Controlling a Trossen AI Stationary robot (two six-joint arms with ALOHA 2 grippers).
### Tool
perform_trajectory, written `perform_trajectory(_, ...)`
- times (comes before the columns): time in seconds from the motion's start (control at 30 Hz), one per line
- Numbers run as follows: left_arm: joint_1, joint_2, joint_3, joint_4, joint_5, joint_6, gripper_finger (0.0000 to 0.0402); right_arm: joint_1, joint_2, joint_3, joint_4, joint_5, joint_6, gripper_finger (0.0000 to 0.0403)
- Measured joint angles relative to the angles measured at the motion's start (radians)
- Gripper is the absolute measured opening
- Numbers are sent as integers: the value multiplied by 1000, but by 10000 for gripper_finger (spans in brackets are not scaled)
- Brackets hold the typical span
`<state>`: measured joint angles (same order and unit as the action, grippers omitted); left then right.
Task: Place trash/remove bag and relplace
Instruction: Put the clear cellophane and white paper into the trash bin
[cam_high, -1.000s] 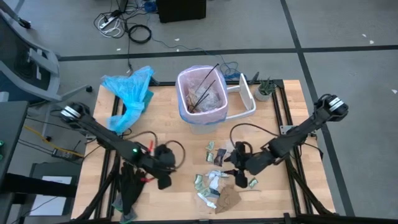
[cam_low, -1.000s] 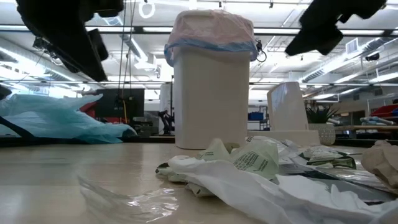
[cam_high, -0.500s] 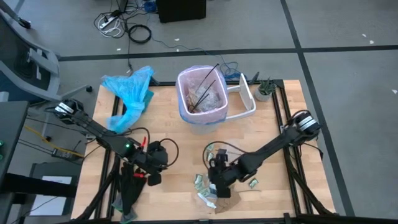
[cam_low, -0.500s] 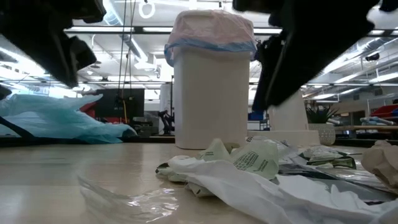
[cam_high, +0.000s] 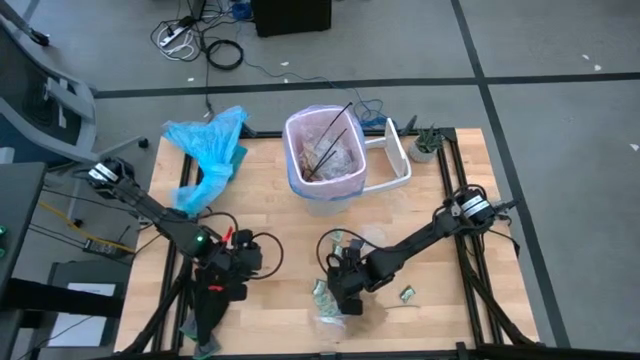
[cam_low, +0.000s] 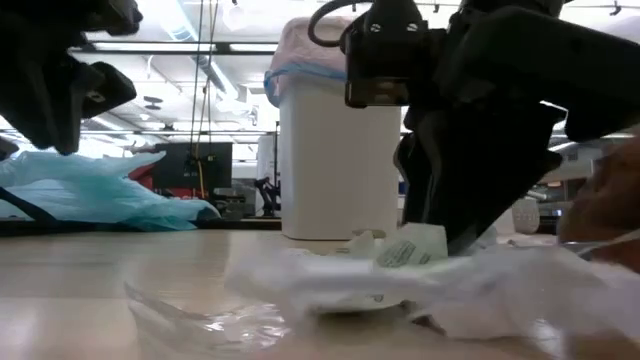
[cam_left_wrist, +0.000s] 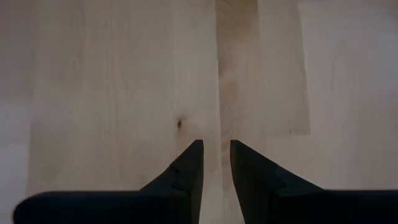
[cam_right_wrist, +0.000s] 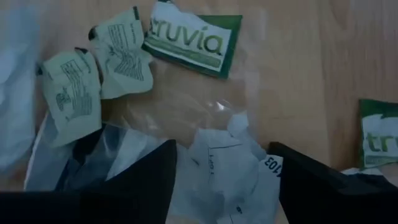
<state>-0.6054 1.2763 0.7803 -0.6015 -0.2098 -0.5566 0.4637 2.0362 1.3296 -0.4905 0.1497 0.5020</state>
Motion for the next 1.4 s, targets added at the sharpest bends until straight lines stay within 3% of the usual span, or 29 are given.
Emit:
perform_trajectory(0.13,-14,-68,0,-12,-45,8,87,-1,-2,-1,-18,0,28,176)
perform_trajectory(0.3,-18,-185,0,-49,-127,10,87,-2,-2,-3,-24,-4,69,44)
perform_trajectory(0.37,-17,-225,0,-61,-144,11,87,-3,-3,-3,-24,-14,89,13)
perform_trajectory(0.6,-17,-308,0,-106,-210,26,87,-34,-75,-11,-62,-41,161,3)
perform_trajectory(1.07,-17,-318,0,-108,-250,29,87,-126,-438,-2,-97,-23,186,1)
perform_trajectory(1.4,-17,-315,0,-91,-250,29,87,-236,-479,285,-171,101,-12,0)
